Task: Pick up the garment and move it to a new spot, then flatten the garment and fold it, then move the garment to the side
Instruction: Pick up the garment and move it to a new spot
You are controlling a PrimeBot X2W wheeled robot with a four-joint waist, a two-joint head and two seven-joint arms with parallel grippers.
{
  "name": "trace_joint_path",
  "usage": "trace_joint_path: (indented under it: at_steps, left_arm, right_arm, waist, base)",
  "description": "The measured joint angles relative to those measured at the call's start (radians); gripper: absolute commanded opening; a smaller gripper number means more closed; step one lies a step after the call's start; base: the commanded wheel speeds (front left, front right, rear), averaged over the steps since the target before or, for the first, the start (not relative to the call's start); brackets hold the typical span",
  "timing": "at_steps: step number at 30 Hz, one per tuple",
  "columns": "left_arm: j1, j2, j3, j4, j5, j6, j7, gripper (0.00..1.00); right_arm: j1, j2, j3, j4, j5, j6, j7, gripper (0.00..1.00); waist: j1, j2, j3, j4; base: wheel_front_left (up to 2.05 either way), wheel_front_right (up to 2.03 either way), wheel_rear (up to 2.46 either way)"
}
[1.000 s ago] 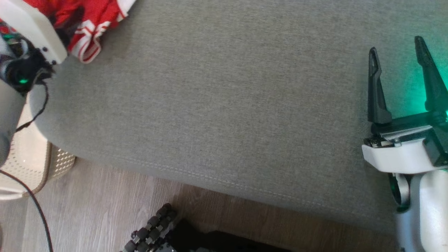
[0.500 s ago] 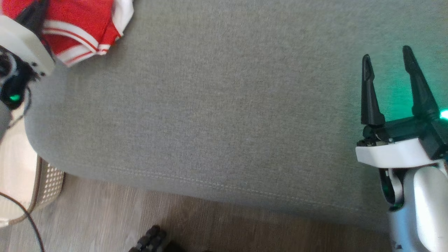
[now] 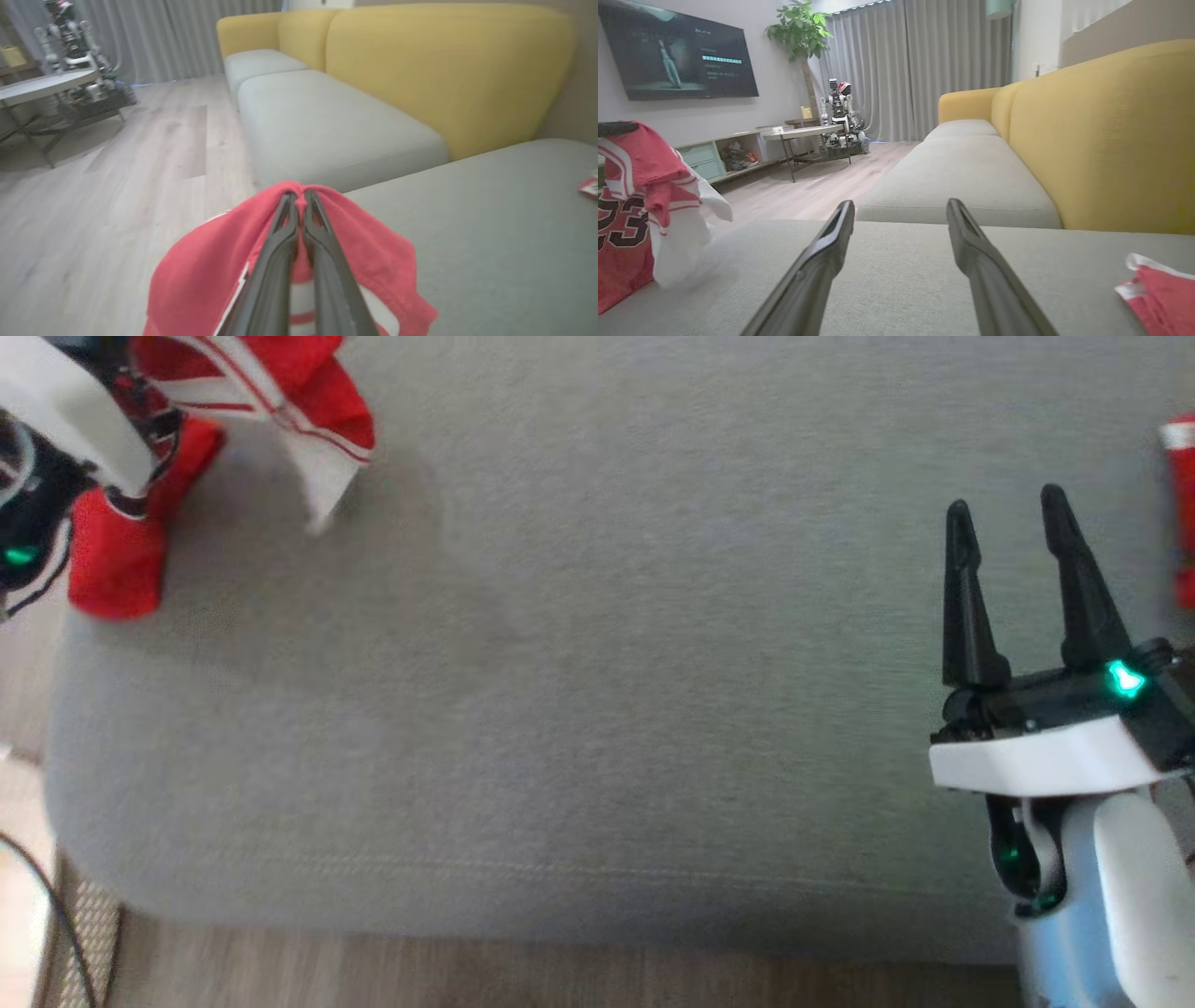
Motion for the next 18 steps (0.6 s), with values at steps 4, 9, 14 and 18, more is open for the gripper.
trace_joint_path:
  at_steps: [4, 9, 14, 18]
  left_arm:
    - [-0.022, 0.009, -0.017, -0.116, 0.007, 0.000, 0.002, 0.00]
    - [-0.082, 0.025, -0.003, -0.261, -0.009, 0.012, 0.037, 0.00]
    - [-0.091, 0.017, -0.008, -0.369, -0.026, 0.047, 0.091, 0.00]
    - [-0.068, -0.004, -0.042, -0.385, -0.028, 0.075, 0.109, 0.00]
  right_arm:
    - [0.026, 0.000, 0.006, -0.002, 0.042, 0.000, 0.000, 1.00]
    - [0.031, 0.001, 0.008, -0.021, 0.090, 0.000, 0.000, 1.00]
    - [0.032, 0.001, 0.001, -0.031, 0.126, 0.000, 0.000, 1.00]
    - [0.032, 0.002, 0.001, -0.042, 0.146, 0.000, 0.000, 1.00]
  waist:
    - [0.0000, 0.0000, -0.037, -0.073]
    - [0.0000, 0.0000, -0.057, -0.176]
    - [0.0000, 0.0000, -0.053, -0.272]
    - [0.0000, 0.0000, -0.034, -0.330]
  base:
    - [0.00, 0.00, 0.00]
    - [0.00, 0.00, 0.00]
    - [0.00, 0.00, 0.00]
    - [0.00, 0.00, 0.00]
